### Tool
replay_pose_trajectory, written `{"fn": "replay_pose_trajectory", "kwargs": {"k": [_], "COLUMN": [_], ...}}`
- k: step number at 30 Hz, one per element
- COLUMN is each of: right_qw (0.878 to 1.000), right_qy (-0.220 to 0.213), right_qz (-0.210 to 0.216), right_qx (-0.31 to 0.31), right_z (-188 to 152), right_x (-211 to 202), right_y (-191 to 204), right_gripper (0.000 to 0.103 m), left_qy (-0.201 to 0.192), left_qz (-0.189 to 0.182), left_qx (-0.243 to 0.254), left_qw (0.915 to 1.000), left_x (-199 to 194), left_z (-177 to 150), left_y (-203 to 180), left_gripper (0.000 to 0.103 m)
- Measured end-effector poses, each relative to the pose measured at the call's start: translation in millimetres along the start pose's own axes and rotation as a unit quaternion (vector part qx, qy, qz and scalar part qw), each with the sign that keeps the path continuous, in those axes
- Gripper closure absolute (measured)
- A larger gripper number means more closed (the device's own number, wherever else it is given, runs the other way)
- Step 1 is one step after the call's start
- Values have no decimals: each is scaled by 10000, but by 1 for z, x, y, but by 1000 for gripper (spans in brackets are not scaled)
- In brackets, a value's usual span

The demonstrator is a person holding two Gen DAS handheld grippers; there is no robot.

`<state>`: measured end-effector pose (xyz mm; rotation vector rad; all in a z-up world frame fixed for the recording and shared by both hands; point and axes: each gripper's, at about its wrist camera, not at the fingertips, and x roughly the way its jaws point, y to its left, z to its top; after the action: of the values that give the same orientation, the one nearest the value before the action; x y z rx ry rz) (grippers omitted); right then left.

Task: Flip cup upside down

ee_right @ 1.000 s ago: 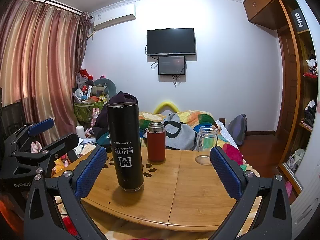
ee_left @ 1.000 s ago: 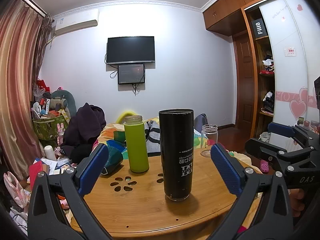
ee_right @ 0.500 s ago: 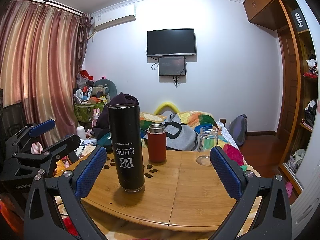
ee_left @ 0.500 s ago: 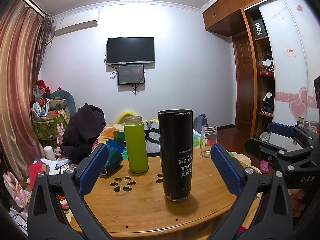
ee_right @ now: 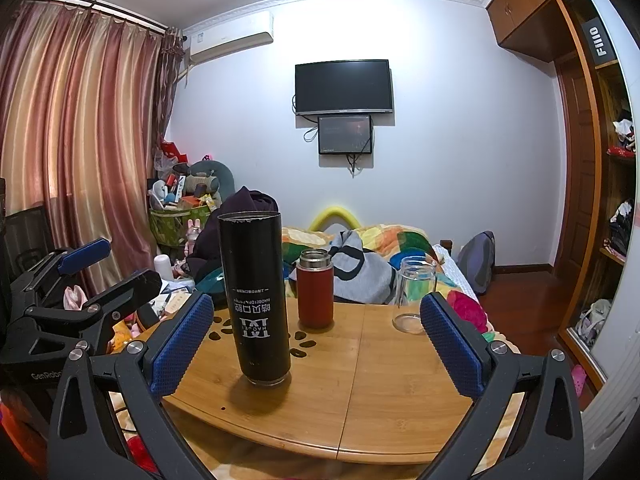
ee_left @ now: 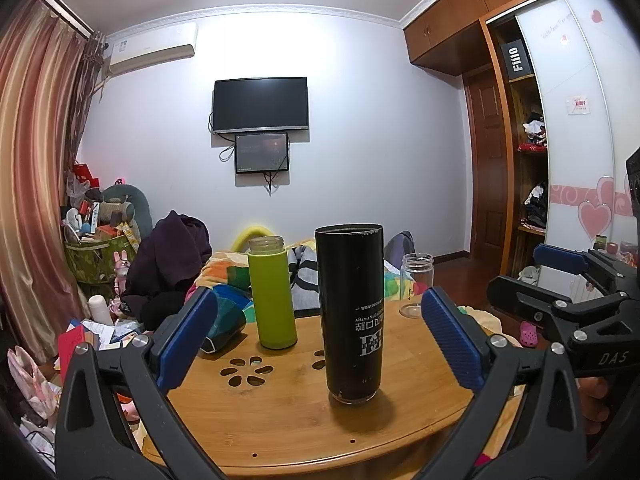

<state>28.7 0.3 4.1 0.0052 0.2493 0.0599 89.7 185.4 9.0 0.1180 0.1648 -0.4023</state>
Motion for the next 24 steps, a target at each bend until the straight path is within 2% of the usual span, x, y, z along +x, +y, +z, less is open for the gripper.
{"fn": "replay_pose_trajectory", "kwargs": {"k": [24], "right_qw": [10000], "right_qy": [-2], "right_qz": [13], "right_qx": [-11], "right_z": [3], "right_x": [-2], "right_y": [3], "right_gripper": [0], "left_qy": [78], "left_qz": [-11], "left_qx": [-153], "left_qw": [9999], "left_x": [3], "left_z": [2], "left_y": [3], "left_gripper": [0]}}
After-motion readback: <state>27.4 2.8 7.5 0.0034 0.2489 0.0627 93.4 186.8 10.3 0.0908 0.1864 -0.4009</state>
